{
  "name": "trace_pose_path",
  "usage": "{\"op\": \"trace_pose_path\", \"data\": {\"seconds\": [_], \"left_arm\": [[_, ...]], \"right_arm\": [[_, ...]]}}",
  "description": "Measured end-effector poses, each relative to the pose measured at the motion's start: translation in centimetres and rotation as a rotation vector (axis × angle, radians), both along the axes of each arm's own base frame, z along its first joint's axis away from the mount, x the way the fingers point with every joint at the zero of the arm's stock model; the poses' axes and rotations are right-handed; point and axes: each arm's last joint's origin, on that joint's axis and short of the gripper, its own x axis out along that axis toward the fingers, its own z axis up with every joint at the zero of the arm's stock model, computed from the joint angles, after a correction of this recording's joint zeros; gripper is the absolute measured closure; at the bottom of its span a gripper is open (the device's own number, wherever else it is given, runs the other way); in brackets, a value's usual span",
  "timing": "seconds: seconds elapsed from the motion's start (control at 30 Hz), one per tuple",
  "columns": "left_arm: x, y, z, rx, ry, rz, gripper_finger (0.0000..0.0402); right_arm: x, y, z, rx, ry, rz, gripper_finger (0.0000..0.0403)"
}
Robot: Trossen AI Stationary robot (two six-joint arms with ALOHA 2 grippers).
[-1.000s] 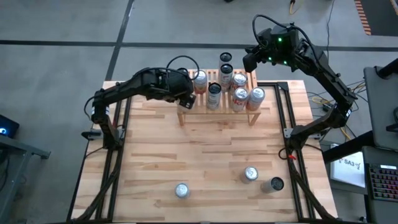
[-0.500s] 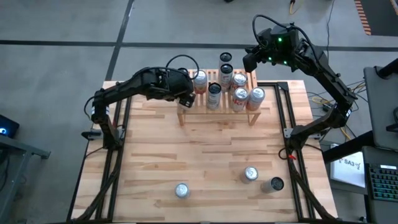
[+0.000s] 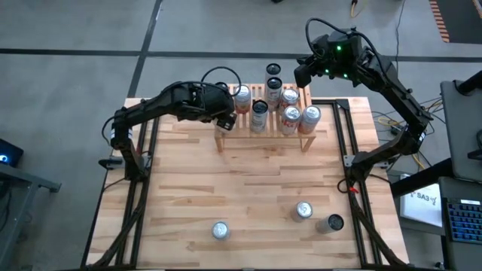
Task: Place canned beverage on shelf
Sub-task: Put the white and yellow soda can on the shelf aligned with the other white and yellow soda can
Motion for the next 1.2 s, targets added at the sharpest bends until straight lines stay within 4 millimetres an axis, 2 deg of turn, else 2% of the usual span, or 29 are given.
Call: {"op": "trace_pose_path", "data": {"seconds": [0.27,0.57,1.2], "left_arm": [[0.01,0.00,-0.01,0.000,0.001,-0.001,0.0141],[0.03,0.01,0.08,0.007,-0.006,-0.006,0.0105],[0.85,0.21,0.52,0.050,-0.095,-0.006,0.0102]], "right_arm": [[0.00,0.00,-0.01,0.001,0.001,0.000,0.0394],[-0.02,0.01,0.00,0.001,0.001,0.000,0.0394],[-0.02,0.02,-0.02,0.010,-0.005,-0.005,0.0394]]}}
